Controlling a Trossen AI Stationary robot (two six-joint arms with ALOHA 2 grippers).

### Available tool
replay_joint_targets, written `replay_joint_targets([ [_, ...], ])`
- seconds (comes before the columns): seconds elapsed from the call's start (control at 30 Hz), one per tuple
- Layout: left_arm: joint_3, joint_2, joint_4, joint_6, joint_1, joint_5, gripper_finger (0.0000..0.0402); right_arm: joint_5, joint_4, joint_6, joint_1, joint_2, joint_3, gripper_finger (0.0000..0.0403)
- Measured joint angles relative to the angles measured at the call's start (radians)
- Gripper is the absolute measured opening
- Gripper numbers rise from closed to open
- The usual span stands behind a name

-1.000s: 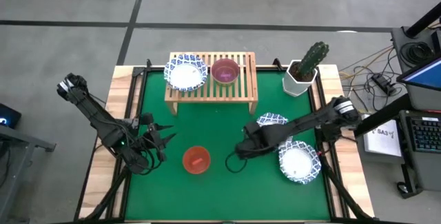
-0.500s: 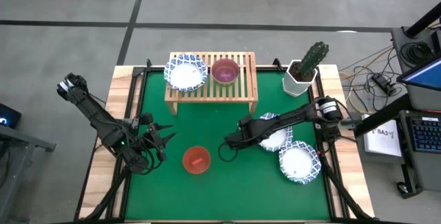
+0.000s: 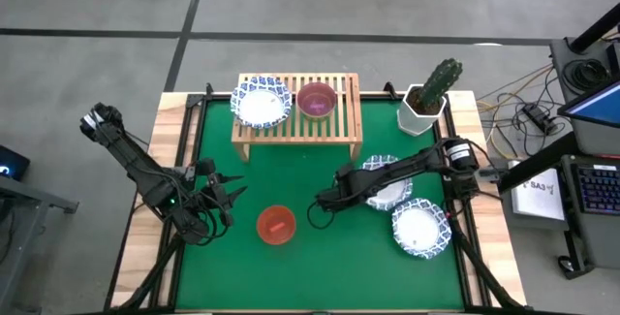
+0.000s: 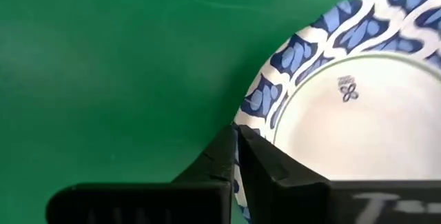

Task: Place and stack bowls onto a shelf
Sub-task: Stack the large blue patterned bowl on top of the large blue patterned bowl on the shelf, then stack the large blue patterned on top of the large blue patterned bowl on the shelf

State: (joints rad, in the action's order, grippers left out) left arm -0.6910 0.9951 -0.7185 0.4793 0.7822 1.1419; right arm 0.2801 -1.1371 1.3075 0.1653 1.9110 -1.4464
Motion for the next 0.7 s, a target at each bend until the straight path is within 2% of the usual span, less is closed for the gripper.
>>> replay_joint_targets([
  [0.17,0.000,0.000,0.000,0.000,0.000,0.000,0.0123,-0.018,0.029,0.000,0.025,-0.014,-0.009,0.0009],
  [0.37,0.000,0.000,-0.002,0.000,0.000,0.000,0.0123,0.005,0.027,-0.026,0.072,-0.025,-0.094,0.0008],
  [0.53,0.000,0.000,-0.002,0.000,0.000,0.000,0.0123,0.000,-0.061,-0.014,0.082,-0.026,-0.137,0.0011],
  [0.7,0.000,0.000,0.000,0.000,0.000,0.000,0.0123,-0.034,-0.155,0.007,0.059,-0.026,-0.107,0.0059],
])
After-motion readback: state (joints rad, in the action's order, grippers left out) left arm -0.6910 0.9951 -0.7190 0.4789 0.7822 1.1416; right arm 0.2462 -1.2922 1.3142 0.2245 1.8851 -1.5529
